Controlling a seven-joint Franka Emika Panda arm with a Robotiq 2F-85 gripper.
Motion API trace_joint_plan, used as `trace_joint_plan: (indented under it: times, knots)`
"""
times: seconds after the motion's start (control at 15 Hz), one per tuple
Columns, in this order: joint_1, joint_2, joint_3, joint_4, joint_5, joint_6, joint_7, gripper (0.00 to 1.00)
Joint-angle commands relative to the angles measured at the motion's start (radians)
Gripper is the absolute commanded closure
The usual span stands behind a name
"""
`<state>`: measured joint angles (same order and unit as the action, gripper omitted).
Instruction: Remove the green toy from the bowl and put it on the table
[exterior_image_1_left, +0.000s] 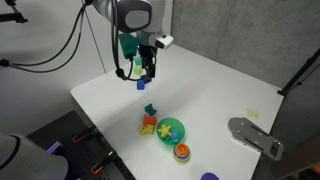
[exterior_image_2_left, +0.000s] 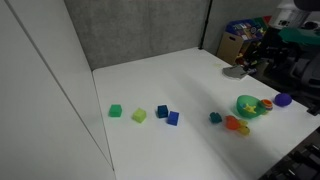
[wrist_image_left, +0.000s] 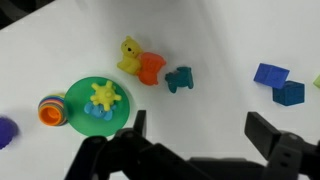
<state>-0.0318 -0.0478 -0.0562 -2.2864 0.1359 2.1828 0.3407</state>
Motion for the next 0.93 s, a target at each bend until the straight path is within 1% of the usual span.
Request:
trace_joint_plan:
  times: [0.0, 0.13, 0.33, 0.6, 0.67, 0.87]
  knots:
    - [-0.019, -0.14, 0.001, -0.058, -0.075, -0.077, -0.053, 0.0]
    - [-0.026, -0.218, 0.003, -0.099, -0.121, -0.08, -0.104, 0.0]
    - [-0.033, -0.325, 0.002, -0.159, -0.154, -0.066, -0.179, 0.0]
    - [-0.049, -0.425, -0.003, -0.219, -0.171, -0.056, -0.222, 0.0]
    - [-0.041, -0.362, 0.008, -0.169, -0.146, -0.07, -0.196, 0.0]
    - [-0.05, -0.408, 0.007, -0.203, -0.151, -0.069, -0.204, 0.0]
